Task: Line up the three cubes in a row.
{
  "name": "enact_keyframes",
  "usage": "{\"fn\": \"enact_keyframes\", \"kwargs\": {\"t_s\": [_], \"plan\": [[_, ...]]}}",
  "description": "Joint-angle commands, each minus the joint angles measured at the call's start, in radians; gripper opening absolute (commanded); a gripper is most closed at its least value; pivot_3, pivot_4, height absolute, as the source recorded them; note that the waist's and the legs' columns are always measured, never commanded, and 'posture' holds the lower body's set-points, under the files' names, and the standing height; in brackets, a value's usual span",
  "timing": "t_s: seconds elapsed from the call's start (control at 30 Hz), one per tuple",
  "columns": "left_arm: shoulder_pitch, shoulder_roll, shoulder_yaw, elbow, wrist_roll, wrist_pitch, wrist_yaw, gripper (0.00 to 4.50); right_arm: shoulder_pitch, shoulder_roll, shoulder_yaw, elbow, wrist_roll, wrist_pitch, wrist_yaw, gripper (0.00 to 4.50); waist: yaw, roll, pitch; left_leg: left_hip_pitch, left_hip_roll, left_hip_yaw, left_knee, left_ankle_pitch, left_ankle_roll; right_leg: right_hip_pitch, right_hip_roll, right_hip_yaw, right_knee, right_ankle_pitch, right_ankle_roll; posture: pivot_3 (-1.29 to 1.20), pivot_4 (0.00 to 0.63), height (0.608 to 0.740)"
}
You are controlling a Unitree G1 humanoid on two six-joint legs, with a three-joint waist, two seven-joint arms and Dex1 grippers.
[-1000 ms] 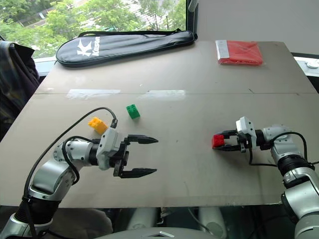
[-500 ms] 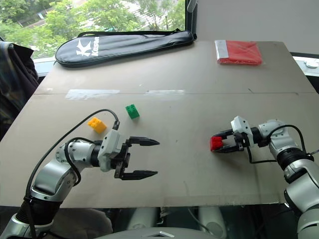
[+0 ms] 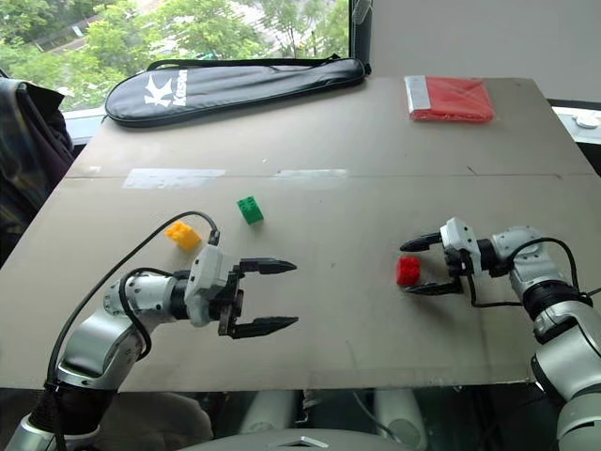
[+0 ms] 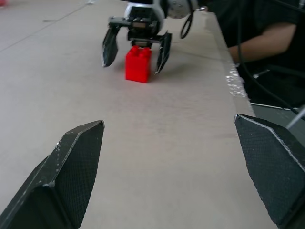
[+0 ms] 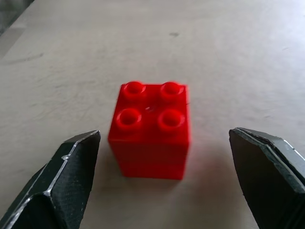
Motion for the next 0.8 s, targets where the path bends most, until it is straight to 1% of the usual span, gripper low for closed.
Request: {"fn": "enact_keyframes", "kwargs": {"t_s": [0.03,0.1,0.23,0.3,0.4,0.57,0.8], "plan": [[0.051,-0.043,0.073,-0.076,-0.002,0.008,0.135,4.50,0.033,-0.028,-0.151,-0.101,0.060,0.056,0.048,4.46,0.001,0.000,0.000,0.000,0.000,0.000,0.000,0.000,0.000,0.000,0.000,0.000,0.000,0.000,0.000,0.00,0.150,0.708],[0.065,-0.093,0.097,-0.093,0.019,0.014,0.245,4.50,0.066,-0.033,-0.228,-0.169,0.071,0.106,0.048,4.46,0.001,0.000,0.000,0.000,0.001,-0.001,0.000,0.000,0.000,0.000,-0.001,0.000,0.000,0.000,0.000,0.00,0.150,0.708],[0.047,-0.261,0.120,-0.121,0.140,0.061,0.584,4.50,0.161,-0.033,-0.385,-0.358,0.095,0.228,-0.001,4.46,0.012,0.000,0.000,0.000,0.001,-0.002,0.000,0.000,0.000,0.001,-0.002,-0.001,0.000,0.000,0.000,0.00,0.150,0.708],[0.032,-0.327,0.107,-0.124,0.224,0.085,0.727,4.50,0.210,-0.025,-0.445,-0.462,0.106,0.292,-0.049,4.46,0.015,0.000,0.000,0.000,-0.001,-0.002,0.000,0.000,0.000,0.001,-0.002,0.000,0.000,0.001,0.002,0.00,0.150,0.708],[0.006,-0.400,0.066,-0.108,0.349,0.128,0.884,4.50,0.269,0.002,-0.519,-0.589,0.106,0.372,-0.133,4.46,0.020,0.000,0.000,0.000,-0.002,-0.003,0.001,0.000,0.000,0.002,-0.002,0.000,0.000,0.001,0.002,0.00,0.150,0.708],[-0.061,-0.474,0.021,-0.034,0.471,0.143,1.020,4.50,0.319,0.063,-0.603,-0.690,0.084,0.444,-0.238,4.46,0.025,0.000,-0.001,0.000,-0.002,-0.002,0.001,0.000,0.000,0.002,-0.001,0.000,0.001,0.002,0.002,0.00,0.150,0.708],[-0.140,-0.536,0.009,0.091,0.546,0.158,1.114,4.50,0.346,0.108,-0.658,-0.718,0.035,0.458,-0.263,4.46,0.026,0.000,0.000,-0.001,-0.003,0.001,0.001,0.000,0.000,0.002,-0.001,-0.001,-0.001,0.001,0.002,0.00,0.150,0.708]]}}
